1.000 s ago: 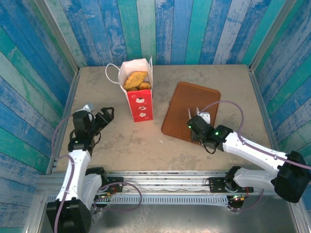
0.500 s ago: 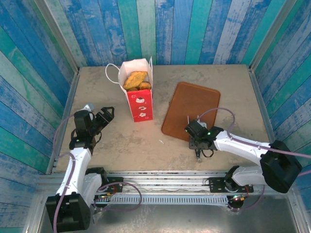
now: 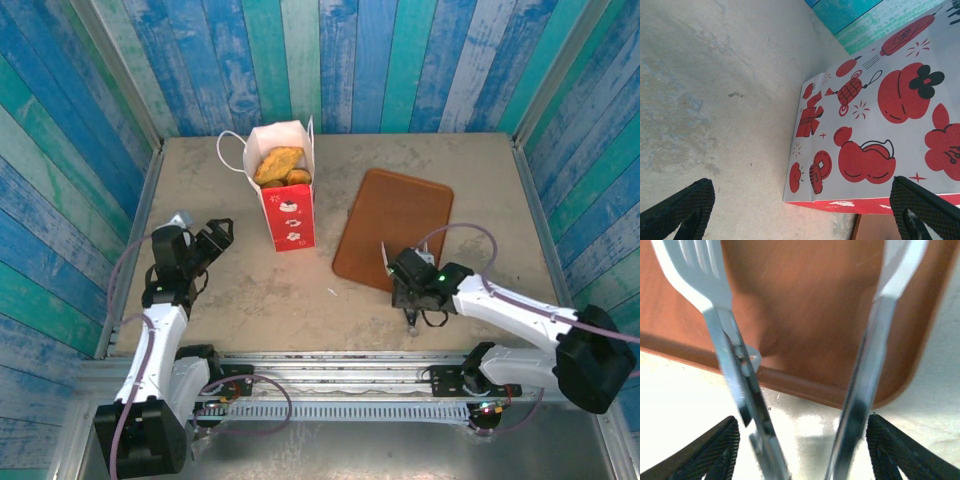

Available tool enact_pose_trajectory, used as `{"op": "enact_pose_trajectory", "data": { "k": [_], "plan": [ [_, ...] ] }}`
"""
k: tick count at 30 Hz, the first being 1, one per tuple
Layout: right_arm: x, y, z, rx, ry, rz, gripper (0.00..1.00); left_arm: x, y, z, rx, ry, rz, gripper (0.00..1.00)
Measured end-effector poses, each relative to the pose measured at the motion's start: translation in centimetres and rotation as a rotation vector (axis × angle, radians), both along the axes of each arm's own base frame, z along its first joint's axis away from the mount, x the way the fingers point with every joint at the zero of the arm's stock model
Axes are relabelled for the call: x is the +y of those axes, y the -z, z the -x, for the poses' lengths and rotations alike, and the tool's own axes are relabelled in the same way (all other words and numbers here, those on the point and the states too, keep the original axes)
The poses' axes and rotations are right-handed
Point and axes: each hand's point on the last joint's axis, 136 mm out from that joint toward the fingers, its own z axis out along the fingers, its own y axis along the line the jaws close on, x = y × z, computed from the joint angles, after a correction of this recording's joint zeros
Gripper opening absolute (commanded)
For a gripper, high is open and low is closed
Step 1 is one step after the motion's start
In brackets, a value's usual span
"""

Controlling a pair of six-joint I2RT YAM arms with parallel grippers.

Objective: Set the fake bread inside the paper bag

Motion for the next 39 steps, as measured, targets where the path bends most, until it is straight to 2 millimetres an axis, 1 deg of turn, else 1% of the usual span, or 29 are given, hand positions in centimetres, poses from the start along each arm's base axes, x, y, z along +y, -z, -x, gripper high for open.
{"op": "enact_pose_trajectory", "data": {
  "k": [2,3,4,7,10,11,13,15,19,21,23,25,29,30,32,33,36,39],
  "plan": [
    [-0.2,-1.3,-0.3,-0.037,0.0,-0.01,0.84,0.1,-0.4,-0.2,-0.009,-0.006,-0.005,0.94],
    [-0.3,-2.0,-0.6,-0.058,0.001,-0.016,0.98,0.2,-0.7,-0.3,-0.015,-0.009,-0.01,0.94],
    [-0.4,-2.7,-0.8,-0.079,-0.005,-0.019,1.0,0.3,-1.0,-0.4,-0.019,-0.011,-0.013,0.94],
    [-0.5,-5.4,-1.6,-0.161,-0.022,-0.039,1.0,0.7,-1.8,-0.9,-0.035,-0.024,-0.035,0.94],
    [-1.0,-9.2,-3.0,-0.273,-0.029,-0.063,1.0,1.3,-2.6,-1.2,-0.053,-0.052,-0.062,0.94],
    [-1.5,-10.7,-3.6,-0.318,-0.022,-0.065,1.0,1.7,-2.9,-1.3,-0.06,-0.069,-0.075,0.94],
    [-2.6,-12.9,-4.6,-0.389,-0.001,-0.057,1.0,2.5,-3.5,-1.6,-0.075,-0.107,-0.105,0.94],
    [-4.5,-14.8,-5.7,-0.462,0.034,-0.027,1.0,3.7,-4.2,-1.9,-0.096,-0.161,-0.149,0.94],
    [-8.4,-16.6,-7.3,-0.565,0.123,0.06,1.0,5.9,-5.1,-2.3,-0.127,-0.26,-0.249,0.94],
    [-10.2,-16.7,-8.0,-0.606,0.171,0.095,1.0,7.1,-5.8,-2.4,-0.155,-0.313,-0.306,0.94],
    [-12.0,-15.9,-8.6,-0.631,0.22,0.13,1.0,8.2,-6.1,-2.4,-0.183,-0.363,-0.359,0.94],
    [-13.4,-14.2,-9.1,-0.647,0.26,0.161,1.0,9.0,-5.7,-2.2,-0.193,-0.401,-0.403,0.94],
    [-15.4,-9.0,-9.9,-0.621,0.304,0.22,1.0,10.0,-4.0,-1.6,-0.183,-0.438,-0.482,0.94],
    [-15.6,-7.8,-10.3,-0.611,0.303,0.236,1.0,10.2,-3.7,-1.6,-0.18,-0.442,-0.499,0.94],
    [-15.7,-6.3,-11.3,-0.598,0.286,0.264,1.0,10.4,-3.4,-1.7,-0.178,-0.45,-0.52,0.94],
    [-15.6,-5.9,-12.0,-0.6,0.273,0.277,1.0,10.5,-3.2,-1.7,-0.177,-0.454,-0.529,0.94],
    [-15.2,-5.7,-14.5,-0.655,0.232,0.307,1.0,10.8,-2.1,-2.2,-0.159,-0.458,-0.542,0.94],
    [-14.8,-5.6,-16.2,-0.715,0.179,0.339,1.0,10.8,0.0,-2.5,-0.11,-0.442,-0.55,0.94]
  ]
}}
